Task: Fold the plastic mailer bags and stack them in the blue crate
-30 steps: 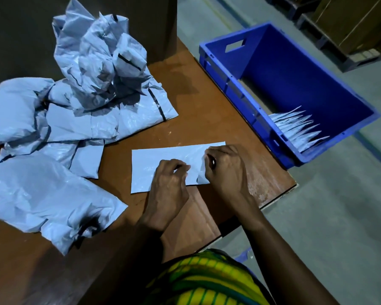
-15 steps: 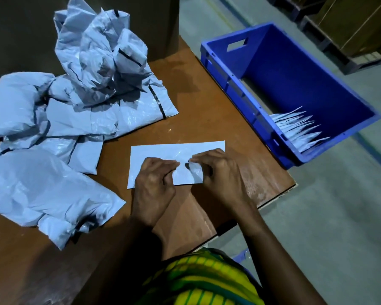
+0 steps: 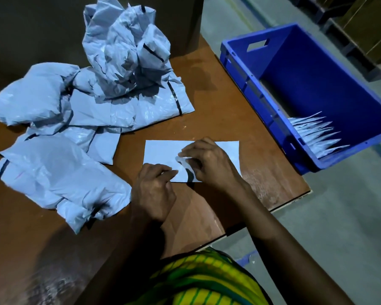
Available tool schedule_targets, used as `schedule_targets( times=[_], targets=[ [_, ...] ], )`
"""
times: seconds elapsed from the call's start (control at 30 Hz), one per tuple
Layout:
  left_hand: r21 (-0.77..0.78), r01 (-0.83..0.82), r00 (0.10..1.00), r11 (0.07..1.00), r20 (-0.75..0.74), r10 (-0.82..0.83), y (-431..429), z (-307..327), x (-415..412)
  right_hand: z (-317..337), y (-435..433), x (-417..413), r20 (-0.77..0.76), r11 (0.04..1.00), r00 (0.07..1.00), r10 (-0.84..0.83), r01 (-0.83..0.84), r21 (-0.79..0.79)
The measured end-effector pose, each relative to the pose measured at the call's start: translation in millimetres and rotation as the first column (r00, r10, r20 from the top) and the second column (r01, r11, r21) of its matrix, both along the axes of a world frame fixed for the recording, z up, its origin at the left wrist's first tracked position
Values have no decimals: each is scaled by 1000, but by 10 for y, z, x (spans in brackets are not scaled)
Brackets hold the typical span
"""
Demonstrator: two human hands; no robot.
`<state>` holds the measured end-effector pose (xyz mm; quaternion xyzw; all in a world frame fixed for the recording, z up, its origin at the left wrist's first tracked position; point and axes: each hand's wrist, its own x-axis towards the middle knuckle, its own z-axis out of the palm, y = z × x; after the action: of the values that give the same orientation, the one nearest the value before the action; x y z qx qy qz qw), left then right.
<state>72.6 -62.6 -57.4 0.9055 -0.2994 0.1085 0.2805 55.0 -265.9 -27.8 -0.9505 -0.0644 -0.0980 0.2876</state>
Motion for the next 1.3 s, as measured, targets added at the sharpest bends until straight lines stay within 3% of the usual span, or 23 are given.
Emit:
schedule_targets(
  times=[0.13, 0.4, 0.6, 0.8, 0.9, 0.97, 1.07, 1.17, 1.3],
  targets=[
    [55, -8, 999, 998, -46, 10, 74, 18, 7, -47, -16, 149, -14, 985, 988, 155, -155, -69],
    [-15, -124, 992, 992, -5, 123, 110, 26, -77, -190, 193, 478, -88, 869, 880, 467, -475, -137],
    [-101, -115, 993, 988, 23, 118, 194, -109, -124, -318, 184, 563, -113, 792, 862, 494, -500, -350],
    [-51, -150, 982, 987, -120, 143, 166, 55, -14, -270, 168, 593, -166, 794, 851, 499, -525, -307],
    [-177, -169, 978, 970, -155, 142, 118, 103, 62, -134, 135, 490, -106, 907, 917, 385, -398, -141],
    [-194, -118, 992, 974, -73, 105, 20, 124, 127, -60, 54, 341, -27, 966, 971, 237, -238, -100],
    [-17, 12, 999, 1000, 47, -11, -150, 63, 291, -63, -138, 97, 44, 980, 999, 21, -12, -198],
    [326, 53, 998, 944, 23, -64, -250, -82, 348, -204, -259, -120, 14, 945, 993, -115, 114, -307],
    [425, 61, 998, 903, -1, -67, -286, -234, 338, -399, -203, -276, 58, 920, 985, -159, 170, -354]
  ],
)
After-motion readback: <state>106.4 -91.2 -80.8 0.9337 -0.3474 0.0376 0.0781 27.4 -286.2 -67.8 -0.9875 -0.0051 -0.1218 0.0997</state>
